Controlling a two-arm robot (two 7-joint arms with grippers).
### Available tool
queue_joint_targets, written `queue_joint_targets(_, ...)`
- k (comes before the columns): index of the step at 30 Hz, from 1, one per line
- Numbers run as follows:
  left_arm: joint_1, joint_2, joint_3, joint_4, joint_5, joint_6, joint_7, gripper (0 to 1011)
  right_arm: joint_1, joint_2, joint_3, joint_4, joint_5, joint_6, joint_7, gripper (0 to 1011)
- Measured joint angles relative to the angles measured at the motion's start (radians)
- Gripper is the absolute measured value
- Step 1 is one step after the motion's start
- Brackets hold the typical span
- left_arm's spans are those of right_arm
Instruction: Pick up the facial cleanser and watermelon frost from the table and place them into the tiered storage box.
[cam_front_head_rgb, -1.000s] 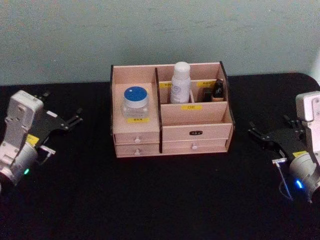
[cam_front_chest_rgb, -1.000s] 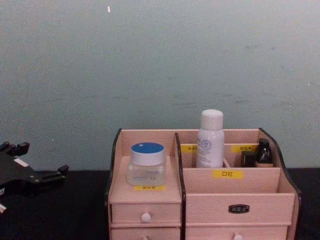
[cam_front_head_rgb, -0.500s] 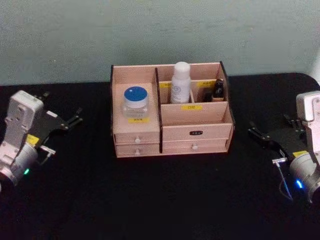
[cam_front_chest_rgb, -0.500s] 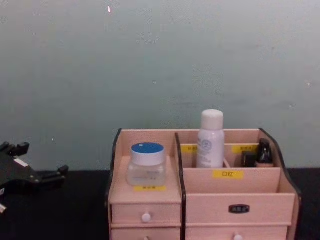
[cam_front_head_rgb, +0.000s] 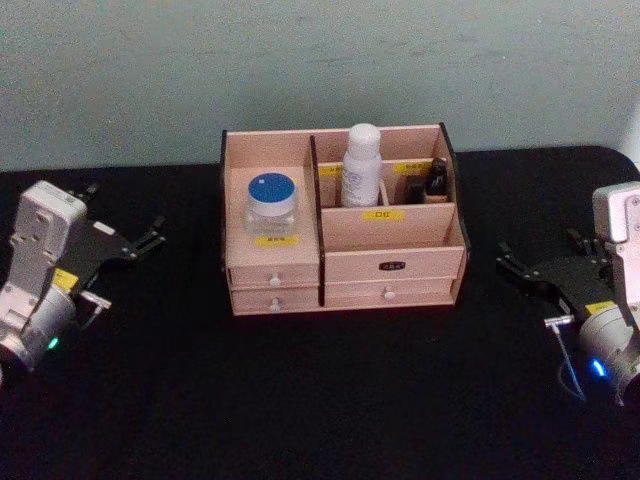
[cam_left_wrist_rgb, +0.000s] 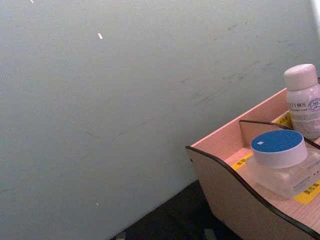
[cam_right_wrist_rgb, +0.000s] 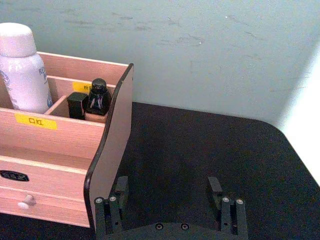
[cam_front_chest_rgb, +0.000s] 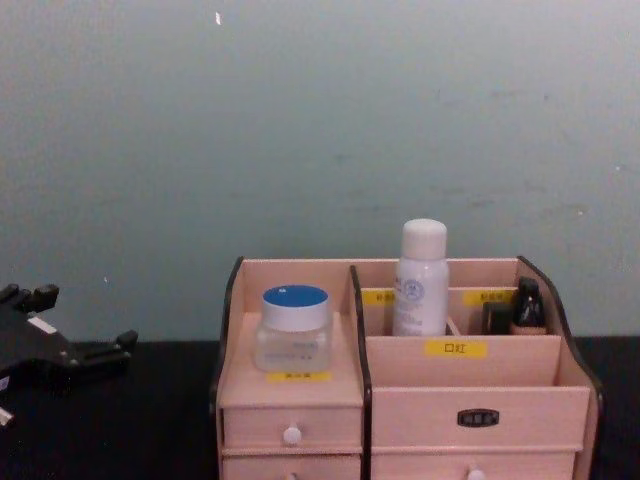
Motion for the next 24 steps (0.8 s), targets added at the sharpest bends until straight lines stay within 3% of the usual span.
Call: queue_joint_targets(24,0.0,0.0,0.0,0.0,0.0,0.0,0.0,1001,0.0,0.0,0.0,0.0,0.0,0.0,0.0,1000)
